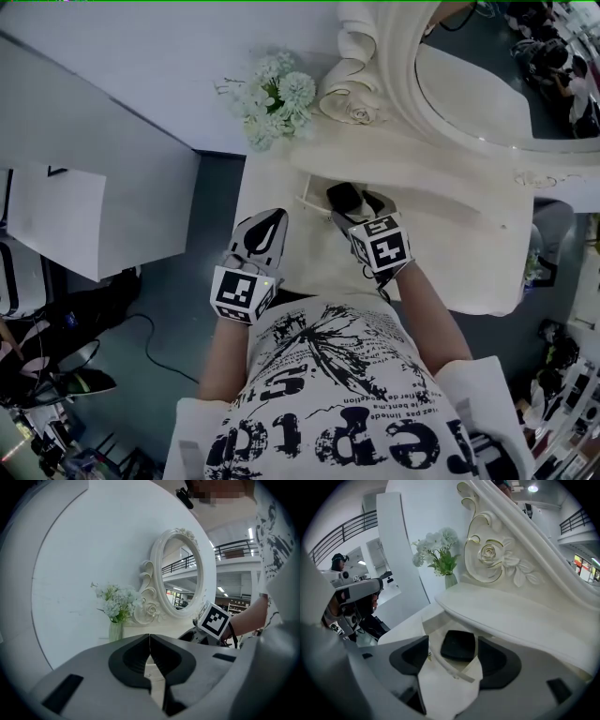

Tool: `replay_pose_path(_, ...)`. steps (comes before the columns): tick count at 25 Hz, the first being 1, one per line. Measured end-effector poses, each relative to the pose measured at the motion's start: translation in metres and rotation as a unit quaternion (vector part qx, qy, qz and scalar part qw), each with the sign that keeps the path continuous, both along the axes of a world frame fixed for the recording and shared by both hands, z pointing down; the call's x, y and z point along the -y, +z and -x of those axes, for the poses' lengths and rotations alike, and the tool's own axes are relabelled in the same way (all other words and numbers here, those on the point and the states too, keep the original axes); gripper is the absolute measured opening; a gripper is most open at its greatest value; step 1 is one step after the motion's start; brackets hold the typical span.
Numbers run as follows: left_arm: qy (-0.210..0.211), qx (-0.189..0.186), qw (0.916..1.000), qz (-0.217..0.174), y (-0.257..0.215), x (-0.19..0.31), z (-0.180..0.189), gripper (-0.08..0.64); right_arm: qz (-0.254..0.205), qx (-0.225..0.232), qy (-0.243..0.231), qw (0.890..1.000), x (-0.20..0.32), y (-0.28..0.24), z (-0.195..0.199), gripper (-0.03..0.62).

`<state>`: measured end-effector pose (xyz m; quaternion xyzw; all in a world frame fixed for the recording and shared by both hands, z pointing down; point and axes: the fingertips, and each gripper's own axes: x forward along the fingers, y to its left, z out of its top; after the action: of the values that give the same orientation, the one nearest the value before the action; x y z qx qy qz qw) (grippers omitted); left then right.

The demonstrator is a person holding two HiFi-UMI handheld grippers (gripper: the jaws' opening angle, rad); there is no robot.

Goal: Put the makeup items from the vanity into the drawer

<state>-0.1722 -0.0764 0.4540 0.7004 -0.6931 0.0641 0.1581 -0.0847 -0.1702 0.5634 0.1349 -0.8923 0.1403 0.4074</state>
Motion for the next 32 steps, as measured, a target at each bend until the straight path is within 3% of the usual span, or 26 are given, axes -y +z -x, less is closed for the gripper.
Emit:
replay_pose_path(7,0.022,-0.004,0.9997,-0.006,-0.002,0.011,-0.009,0.02,-0.004,0.007,0.023,1.0,0.001,-0.008,-0.016,0.321)
replay_pose_path(13,0.048,-0.006,0.9988,-0.006,-0.001,0.024,-0.024,0.02,-0.009,0.007,0.072,0.997,0.018,-0.014,-0.063,0.321)
replay_pose_path(22,0.11,-0.007,0.9939,0.0,0.003,0.046,-0.063,0.02,0.014,-0.078,0.105,0.991,-0.008,0.036,-0.143,0.321)
replay_pose_path(30,0.127,-0.01,0.9916,0.022,0.013,0.042,-0.082,0.02,0.047,-0.106,0.105,0.988,-0.032,0.073,-0.157,0.318)
replay_pose_path(32,0.129,-0.01,0.9912,0.025,0.015,0.041,-0.086,0.021,0.038,-0.114,0.106,0.987,-0.031,0.077,-0.158,0.295)
